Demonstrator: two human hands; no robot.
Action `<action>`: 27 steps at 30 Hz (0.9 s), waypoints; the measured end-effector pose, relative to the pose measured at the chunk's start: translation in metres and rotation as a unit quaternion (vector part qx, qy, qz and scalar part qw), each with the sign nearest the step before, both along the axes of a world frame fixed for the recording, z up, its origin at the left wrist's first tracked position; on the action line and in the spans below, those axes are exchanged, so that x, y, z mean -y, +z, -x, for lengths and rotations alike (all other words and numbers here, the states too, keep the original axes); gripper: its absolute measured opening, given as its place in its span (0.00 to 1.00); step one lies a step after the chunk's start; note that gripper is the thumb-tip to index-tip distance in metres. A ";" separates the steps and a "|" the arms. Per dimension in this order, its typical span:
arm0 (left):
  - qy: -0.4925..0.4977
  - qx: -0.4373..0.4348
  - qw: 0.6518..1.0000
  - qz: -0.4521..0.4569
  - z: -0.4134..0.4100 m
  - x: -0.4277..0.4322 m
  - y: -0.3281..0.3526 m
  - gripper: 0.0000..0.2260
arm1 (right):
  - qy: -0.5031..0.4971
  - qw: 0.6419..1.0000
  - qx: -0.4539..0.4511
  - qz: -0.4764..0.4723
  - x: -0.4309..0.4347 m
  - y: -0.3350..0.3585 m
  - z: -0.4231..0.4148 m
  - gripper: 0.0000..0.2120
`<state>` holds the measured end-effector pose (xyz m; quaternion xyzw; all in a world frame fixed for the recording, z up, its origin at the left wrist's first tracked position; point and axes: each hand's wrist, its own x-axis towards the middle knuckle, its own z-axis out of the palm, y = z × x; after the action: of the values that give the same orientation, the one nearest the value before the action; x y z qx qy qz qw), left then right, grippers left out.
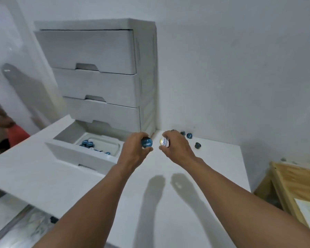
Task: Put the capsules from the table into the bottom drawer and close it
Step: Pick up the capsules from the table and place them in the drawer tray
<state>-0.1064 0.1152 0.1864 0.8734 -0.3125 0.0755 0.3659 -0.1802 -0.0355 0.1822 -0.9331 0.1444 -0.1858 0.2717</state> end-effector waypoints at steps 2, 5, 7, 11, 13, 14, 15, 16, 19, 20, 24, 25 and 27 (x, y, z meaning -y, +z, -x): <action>0.014 0.012 1.000 0.005 -0.004 -0.025 0.005 0.17 | 0.018 1.000 0.014 0.010 -0.021 0.005 -0.007 0.14; 0.032 0.010 0.999 0.026 -0.017 -0.060 0.007 0.18 | 0.025 1.000 0.015 0.011 -0.049 0.007 -0.022 0.12; 0.041 -0.002 0.998 0.039 -0.028 -0.083 0.006 0.18 | 0.028 0.999 0.015 0.004 -0.068 0.006 -0.035 0.10; 0.024 -0.018 0.998 0.052 -0.065 -0.124 0.003 0.17 | 0.031 0.999 0.021 0.000 -0.110 0.001 -0.073 0.12; 0.013 -0.018 0.998 0.055 -0.085 -0.143 0.002 0.16 | 0.021 0.999 0.034 0.001 -0.131 -0.001 -0.093 0.13; 0.008 -0.020 0.998 0.053 -0.096 -0.152 0.001 0.16 | 0.017 0.999 0.036 0.001 -0.141 -0.003 -0.103 0.13; 0.001 -0.024 0.999 0.048 -0.109 -0.165 0.000 0.16 | 0.013 0.999 0.035 0.001 -0.154 -0.006 -0.115 0.13; -0.005 -0.028 0.999 0.042 -0.122 -0.176 -0.002 0.16 | 0.010 0.999 0.033 0.002 -0.166 -0.009 -0.126 0.13; -0.017 -0.026 0.999 0.018 -0.162 -0.204 -0.007 0.16 | -0.003 0.999 0.034 0.003 -0.195 -0.015 -0.155 0.12; -0.021 -0.025 0.999 0.008 -0.175 -0.211 -0.009 0.16 | -0.009 0.999 0.033 -0.001 -0.202 -0.017 -0.165 0.11; -0.040 -0.039 0.998 -0.004 -0.221 -0.225 -0.019 0.15 | -0.021 1.000 0.008 -0.011 -0.214 -0.026 -0.195 0.10; -0.045 -0.044 0.998 -0.004 -0.231 -0.224 -0.021 0.15 | -0.026 1.000 0.001 -0.010 -0.214 -0.027 -0.203 0.10; -0.053 -0.052 0.997 -0.004 -0.250 -0.220 -0.027 0.15 | -0.033 0.999 -0.012 -0.007 -0.210 -0.029 -0.220 0.11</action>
<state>0.1437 0.3351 0.1592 0.8598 -0.3392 0.0097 0.3816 0.0398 0.1747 0.1536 -0.9280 0.1793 -0.1827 0.2707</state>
